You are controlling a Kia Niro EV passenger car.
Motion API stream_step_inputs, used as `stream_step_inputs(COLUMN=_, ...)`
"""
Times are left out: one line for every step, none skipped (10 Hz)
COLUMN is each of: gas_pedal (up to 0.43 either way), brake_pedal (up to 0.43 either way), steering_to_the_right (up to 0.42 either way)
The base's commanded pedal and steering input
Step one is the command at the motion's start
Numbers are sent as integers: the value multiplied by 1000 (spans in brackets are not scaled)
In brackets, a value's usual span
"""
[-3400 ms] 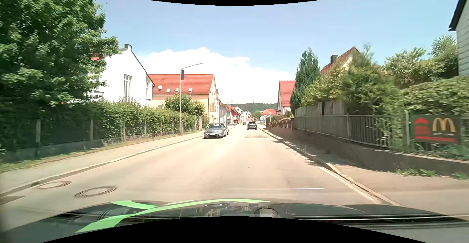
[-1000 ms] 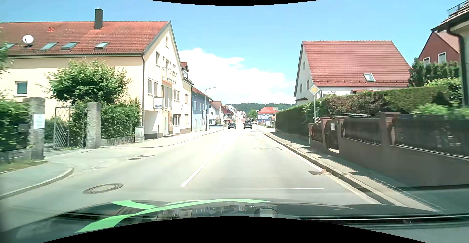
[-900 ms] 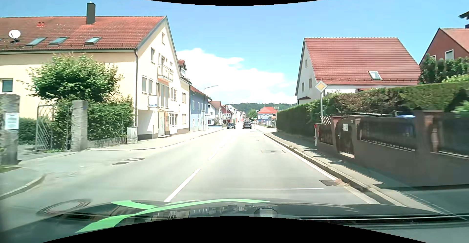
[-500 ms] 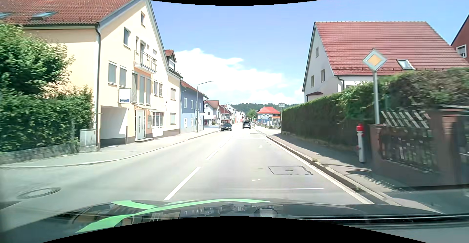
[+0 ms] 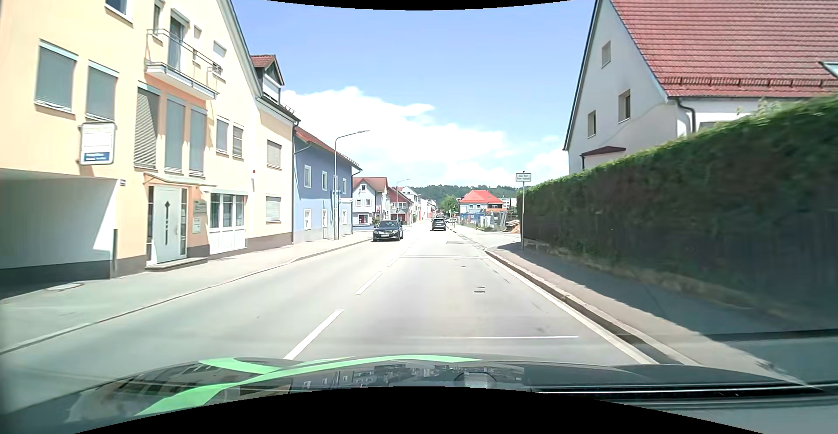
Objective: Follow the waypoints while adhering to traffic rules and regulations
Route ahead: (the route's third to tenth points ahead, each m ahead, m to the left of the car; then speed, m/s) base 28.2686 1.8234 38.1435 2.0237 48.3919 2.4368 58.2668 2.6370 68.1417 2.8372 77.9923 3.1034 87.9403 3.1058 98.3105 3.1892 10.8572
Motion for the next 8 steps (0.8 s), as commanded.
stream_step_inputs(gas_pedal=118, brake_pedal=0, steering_to_the_right=0)
stream_step_inputs(gas_pedal=130, brake_pedal=0, steering_to_the_right=-2)
stream_step_inputs(gas_pedal=130, brake_pedal=0, steering_to_the_right=-3)
stream_step_inputs(gas_pedal=130, brake_pedal=0, steering_to_the_right=-3)
stream_step_inputs(gas_pedal=130, brake_pedal=0, steering_to_the_right=-3)
stream_step_inputs(gas_pedal=118, brake_pedal=0, steering_to_the_right=-3)
stream_step_inputs(gas_pedal=67, brake_pedal=0, steering_to_the_right=-3)
stream_step_inputs(gas_pedal=59, brake_pedal=0, steering_to_the_right=-3)
